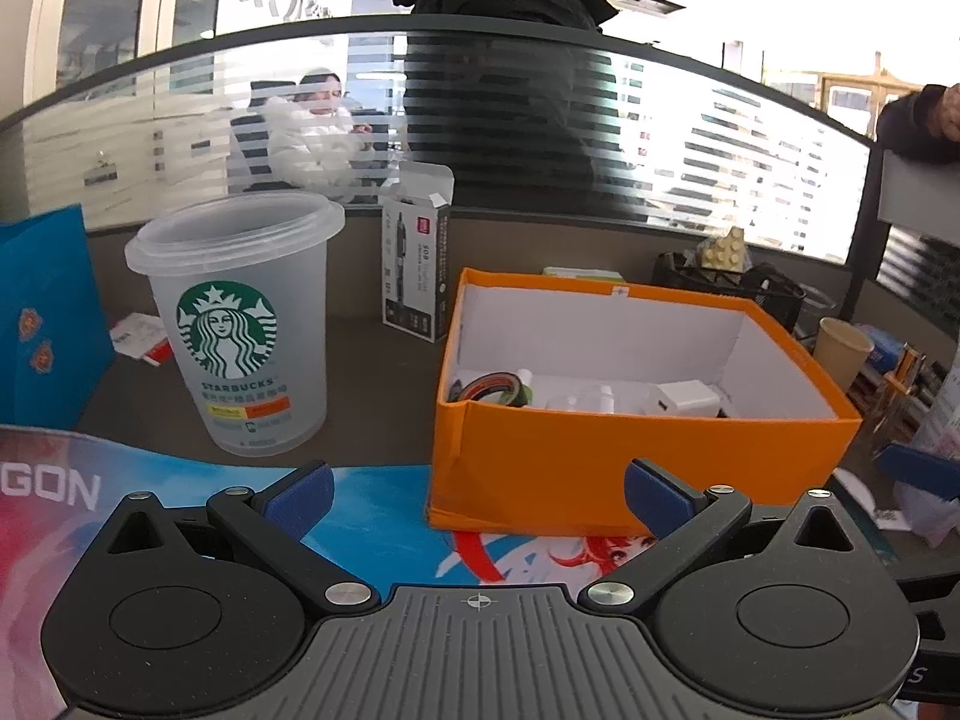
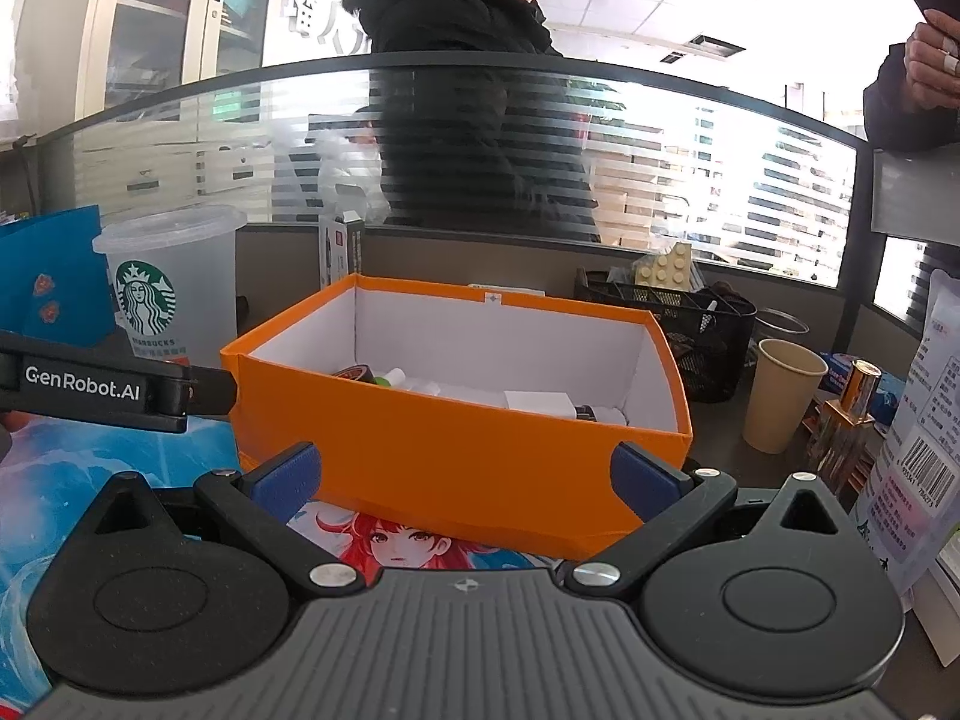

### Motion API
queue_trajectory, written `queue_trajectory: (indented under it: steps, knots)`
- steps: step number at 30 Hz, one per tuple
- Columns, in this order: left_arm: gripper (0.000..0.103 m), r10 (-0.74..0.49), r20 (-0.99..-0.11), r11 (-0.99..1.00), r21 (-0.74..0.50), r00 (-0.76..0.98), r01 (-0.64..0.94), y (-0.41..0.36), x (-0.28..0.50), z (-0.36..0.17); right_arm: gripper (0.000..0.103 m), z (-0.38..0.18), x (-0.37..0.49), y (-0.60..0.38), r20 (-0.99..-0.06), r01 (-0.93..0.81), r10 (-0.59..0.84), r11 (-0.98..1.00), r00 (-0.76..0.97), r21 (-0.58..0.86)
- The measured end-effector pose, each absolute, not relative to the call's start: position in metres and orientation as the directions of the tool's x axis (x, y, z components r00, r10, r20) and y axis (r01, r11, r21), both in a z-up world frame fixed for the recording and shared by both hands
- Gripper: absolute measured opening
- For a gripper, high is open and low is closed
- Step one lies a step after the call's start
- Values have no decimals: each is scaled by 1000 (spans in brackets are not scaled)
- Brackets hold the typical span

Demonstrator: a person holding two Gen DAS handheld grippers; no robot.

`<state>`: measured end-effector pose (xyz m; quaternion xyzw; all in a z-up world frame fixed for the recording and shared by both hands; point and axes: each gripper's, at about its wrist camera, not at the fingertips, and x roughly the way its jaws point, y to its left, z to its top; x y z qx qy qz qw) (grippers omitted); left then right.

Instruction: Organize rigid objects

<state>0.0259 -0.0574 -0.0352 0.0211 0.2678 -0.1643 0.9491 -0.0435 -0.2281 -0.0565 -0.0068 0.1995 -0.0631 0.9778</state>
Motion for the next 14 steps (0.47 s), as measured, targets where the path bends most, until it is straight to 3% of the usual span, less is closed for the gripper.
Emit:
queue_trajectory:
  steps: [6, 10, 14]
  knots:
    - [103, -252, -461, 963, -30, 851, 269, -56, 19, -35, 103, -58, -43, -228, -394, 122, -127, 992, 910, -38]
    - [103, -150, -403, 988, -40, 903, 147, -50, 7, -33, 103, -59, -43, -227, -396, 121, -128, 992, 909, -42]
    - [103, -173, -458, 984, -38, 872, 176, -48, 14, -32, 103, -59, -43, -227, -399, 120, -125, 992, 908, -40]
